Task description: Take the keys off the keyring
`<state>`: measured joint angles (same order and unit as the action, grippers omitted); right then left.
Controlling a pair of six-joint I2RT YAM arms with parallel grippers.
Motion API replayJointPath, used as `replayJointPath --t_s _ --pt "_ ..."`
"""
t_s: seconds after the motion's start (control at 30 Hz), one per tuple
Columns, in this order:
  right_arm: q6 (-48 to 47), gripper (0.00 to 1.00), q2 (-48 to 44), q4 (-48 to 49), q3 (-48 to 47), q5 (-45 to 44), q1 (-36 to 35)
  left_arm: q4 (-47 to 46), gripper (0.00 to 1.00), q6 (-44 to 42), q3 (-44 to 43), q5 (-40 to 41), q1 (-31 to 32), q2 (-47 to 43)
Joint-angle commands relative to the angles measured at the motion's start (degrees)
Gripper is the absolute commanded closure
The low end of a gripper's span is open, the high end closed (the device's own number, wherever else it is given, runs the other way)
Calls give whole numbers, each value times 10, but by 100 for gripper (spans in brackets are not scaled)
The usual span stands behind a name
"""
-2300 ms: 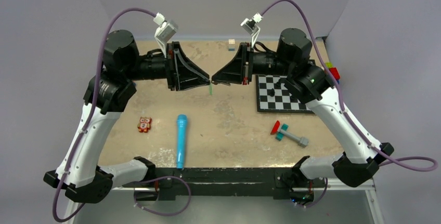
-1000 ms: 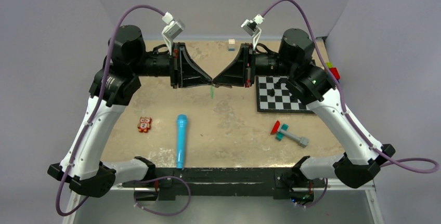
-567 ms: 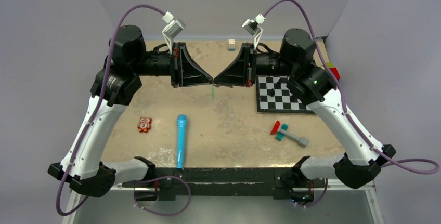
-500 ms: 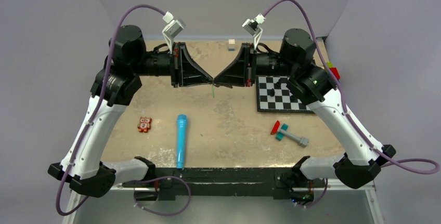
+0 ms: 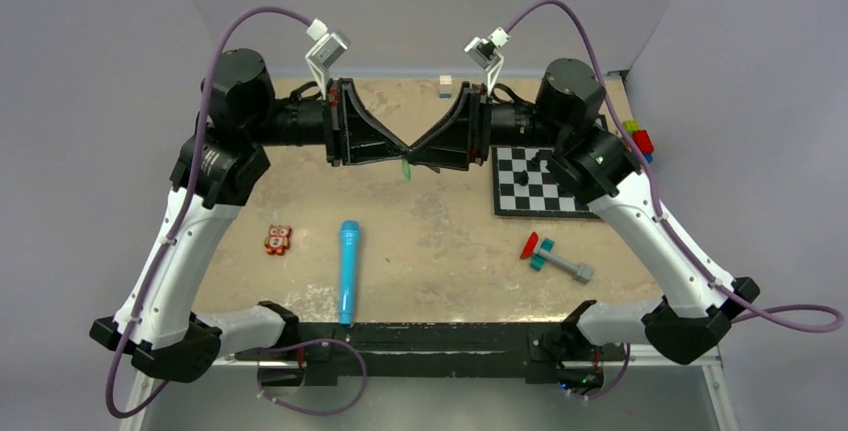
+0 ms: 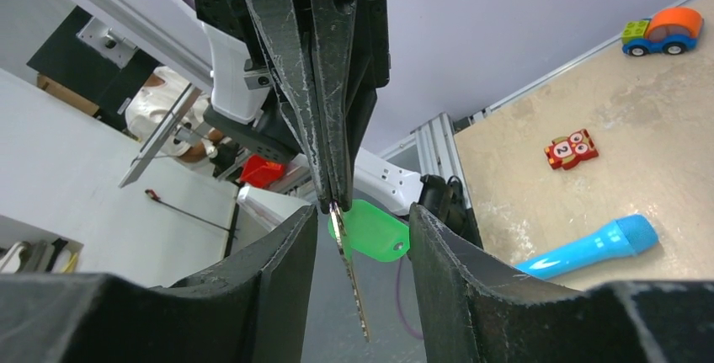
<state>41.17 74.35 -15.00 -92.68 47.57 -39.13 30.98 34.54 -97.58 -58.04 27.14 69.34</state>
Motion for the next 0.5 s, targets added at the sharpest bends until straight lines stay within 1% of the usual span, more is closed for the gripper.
replayJointPath --t_s 0.0,0.23,0.47 --pt "14 52 -27 62 9 21 0 -24 100 31 -4 7 3 -11" --pt "21 54 -31 94 10 65 2 -6 100 48 -27 15 0 -5" --pt "26 57 -33 107 14 73 3 7 100 94 -53 31 0 7"
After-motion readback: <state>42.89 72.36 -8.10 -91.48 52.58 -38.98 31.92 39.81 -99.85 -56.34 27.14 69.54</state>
